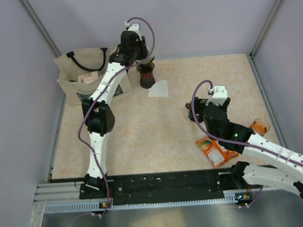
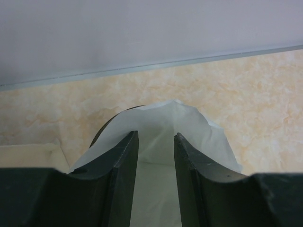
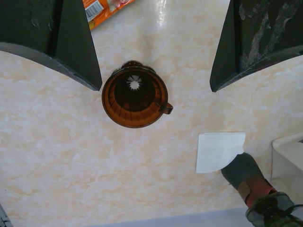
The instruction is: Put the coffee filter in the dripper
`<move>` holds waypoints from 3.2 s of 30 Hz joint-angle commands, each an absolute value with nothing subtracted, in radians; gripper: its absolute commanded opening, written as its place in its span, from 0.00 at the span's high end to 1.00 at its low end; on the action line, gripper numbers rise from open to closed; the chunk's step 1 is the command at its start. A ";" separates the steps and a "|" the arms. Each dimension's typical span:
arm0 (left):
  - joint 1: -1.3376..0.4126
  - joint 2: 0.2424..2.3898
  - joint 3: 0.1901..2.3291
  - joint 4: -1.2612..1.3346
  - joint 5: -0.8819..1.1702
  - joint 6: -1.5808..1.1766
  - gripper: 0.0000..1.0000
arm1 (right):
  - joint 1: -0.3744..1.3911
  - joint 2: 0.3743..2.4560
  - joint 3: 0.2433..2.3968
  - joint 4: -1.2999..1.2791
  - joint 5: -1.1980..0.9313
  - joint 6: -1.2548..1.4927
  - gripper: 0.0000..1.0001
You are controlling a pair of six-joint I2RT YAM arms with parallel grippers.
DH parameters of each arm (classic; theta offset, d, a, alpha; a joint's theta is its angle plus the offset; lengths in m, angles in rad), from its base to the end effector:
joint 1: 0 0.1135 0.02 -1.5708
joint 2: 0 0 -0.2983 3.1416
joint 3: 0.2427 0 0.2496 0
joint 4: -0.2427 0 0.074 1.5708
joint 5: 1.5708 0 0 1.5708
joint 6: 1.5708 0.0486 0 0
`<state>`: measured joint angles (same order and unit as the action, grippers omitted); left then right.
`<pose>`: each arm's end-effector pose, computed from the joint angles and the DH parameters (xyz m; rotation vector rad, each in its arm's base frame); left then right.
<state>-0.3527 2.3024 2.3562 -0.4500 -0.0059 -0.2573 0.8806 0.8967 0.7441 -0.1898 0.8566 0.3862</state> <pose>0.5360 -0.1970 0.3611 0.0909 1.9858 -0.3918 0.1442 0.1170 0.3335 0.1152 1.7896 0.0843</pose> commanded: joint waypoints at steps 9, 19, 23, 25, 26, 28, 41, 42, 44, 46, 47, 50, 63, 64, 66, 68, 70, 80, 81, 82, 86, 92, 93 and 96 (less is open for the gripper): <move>-0.339 2.292 2.381 -0.462 0.060 -0.222 0.59 | 0.871 0.888 0.733 -0.175 0.877 0.396 0.03; -0.339 2.287 2.401 -0.480 0.092 -0.201 0.59 | 0.871 0.891 0.732 -0.176 0.881 0.397 0.03; -0.337 2.267 2.405 -0.471 0.115 -0.206 0.59 | 0.873 0.890 0.732 -0.178 0.877 0.402 0.03; -0.339 2.252 2.408 -0.466 0.106 -0.207 0.58 | 0.871 0.890 0.733 -0.178 0.876 0.403 0.03; -0.337 2.241 2.408 -0.465 0.103 -0.206 0.58 | 0.871 0.890 0.735 -0.176 0.874 0.402 0.03; -0.339 2.223 2.405 -0.465 0.092 -0.206 0.58 | 0.871 0.890 0.735 -0.176 0.871 0.405 0.03; -0.341 2.161 2.390 -0.482 0.104 -0.201 0.44 | 0.871 0.877 0.738 -0.186 0.864 0.411 0.03; -0.341 2.160 2.390 -0.483 0.109 -0.201 0.44 | 0.870 0.876 0.736 -0.186 0.864 0.411 0.03; -0.341 2.152 2.388 -0.488 0.115 -0.199 0.42 | 0.873 0.873 0.736 -0.186 0.861 0.414 0.03; -0.342 2.143 2.384 -0.488 0.124 -0.201 0.30 | 0.871 0.874 0.736 -0.184 0.864 0.411 0.03; -0.342 2.134 2.379 -0.488 0.126 -0.204 0.25 | 0.871 0.874 0.736 -0.186 0.864 0.411 0.03; -0.354 2.085 2.355 -0.494 0.135 -0.201 0.13 | 0.871 0.871 0.736 -0.186 0.865 0.411 0.03; -0.440 1.616 1.848 -0.358 0.088 -0.196 0.01 | 0.841 0.831 0.776 -0.291 0.769 0.436 0.01; -0.443 1.555 1.776 -0.326 0.077 -0.202 0.01 | 0.825 0.834 0.782 -0.304 0.750 0.443 0.01; -0.454 1.439 1.605 -0.252 0.046 -0.213 0.01 | 0.799 0.839 0.799 -0.336 0.718 0.454 0.01; -0.456 1.332 1.414 -0.198 0.011 -0.247 0.01 | 0.776 0.841 0.810 -0.365 0.710 0.469 0.01; -0.456 1.232 1.269 -0.148 -0.063 -0.306 0.01 | 0.746 0.847 0.821 -0.383 0.687 0.477 0.01; -0.457 1.031 0.864 -0.103 -0.137 -0.501 0.01 | 0.559 0.900 0.865 -0.474 0.505 0.512 0.01; -0.457 1.031 0.839 -0.101 -0.127 -0.512 0.01 | 0.543 0.905 0.870 -0.489 0.485 0.520 0.01; -0.456 1.034 0.810 -0.095 -0.118 -0.531 0.01 | 0.525 0.913 0.876 -0.503 0.476 0.522 0.01; -0.457 1.057 0.736 -0.075 -0.080 -0.555 0.01 | 0.474 0.919 0.922 -0.584 0.462 0.526 0.01; -0.457 1.095 0.704 0.063 -0.005 -0.589 0.01 | 0.372 0.917 1.037 -0.731 0.485 0.502 0.01; -0.456 1.104 0.710 0.080 -0.006 -0.592 0.01 | 0.336 0.917 1.051 -0.756 0.486 0.502 0.01; -0.457 1.135 0.726 0.100 0.044 -0.592 0.01 | 0.235 0.907 1.072 -0.817 0.482 0.502 0.01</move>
